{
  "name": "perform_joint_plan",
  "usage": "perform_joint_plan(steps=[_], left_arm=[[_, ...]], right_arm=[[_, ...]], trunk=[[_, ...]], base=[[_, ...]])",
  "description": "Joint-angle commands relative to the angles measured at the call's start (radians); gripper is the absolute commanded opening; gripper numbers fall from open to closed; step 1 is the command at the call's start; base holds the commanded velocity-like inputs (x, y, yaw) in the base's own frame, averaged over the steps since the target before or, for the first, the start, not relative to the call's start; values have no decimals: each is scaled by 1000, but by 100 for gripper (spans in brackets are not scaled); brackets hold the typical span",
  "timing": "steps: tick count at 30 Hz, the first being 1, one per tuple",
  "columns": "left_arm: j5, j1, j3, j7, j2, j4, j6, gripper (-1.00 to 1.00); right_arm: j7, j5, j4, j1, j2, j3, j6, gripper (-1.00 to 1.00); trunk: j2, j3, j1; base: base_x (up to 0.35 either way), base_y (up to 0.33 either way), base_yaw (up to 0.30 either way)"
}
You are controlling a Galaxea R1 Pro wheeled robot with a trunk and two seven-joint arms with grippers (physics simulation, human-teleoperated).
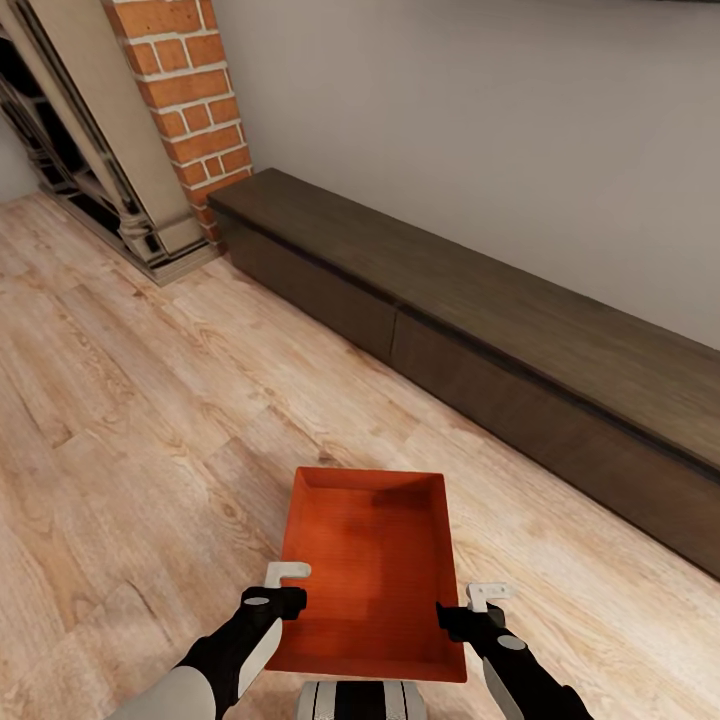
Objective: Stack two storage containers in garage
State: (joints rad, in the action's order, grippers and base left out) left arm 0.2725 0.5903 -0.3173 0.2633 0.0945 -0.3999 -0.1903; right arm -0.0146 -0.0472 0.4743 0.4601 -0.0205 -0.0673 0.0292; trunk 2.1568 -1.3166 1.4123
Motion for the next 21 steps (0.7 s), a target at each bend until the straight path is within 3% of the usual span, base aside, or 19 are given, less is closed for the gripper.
perform_joint_plan(steps=[1, 12, 21], left_arm=[[10, 0, -8, 8, -1, -2, -4, 100], [10, 0, -8, 8, -1, -2, -4, 100], [10, 0, -9, 8, -1, -2, -4, 100]], right_arm=[[-1, -5, 1, 0, 1, -4, 3, 100], [-2, -5, 1, 0, 1, -3, 3, 100], [-2, -5, 1, 0, 1, -3, 4, 100]], trunk=[[0, -1, 0], [0, -1, 0], [63, -29, 34]], base=[[0, 0, 0], [0, 0, 0], [0, 0, 0]])
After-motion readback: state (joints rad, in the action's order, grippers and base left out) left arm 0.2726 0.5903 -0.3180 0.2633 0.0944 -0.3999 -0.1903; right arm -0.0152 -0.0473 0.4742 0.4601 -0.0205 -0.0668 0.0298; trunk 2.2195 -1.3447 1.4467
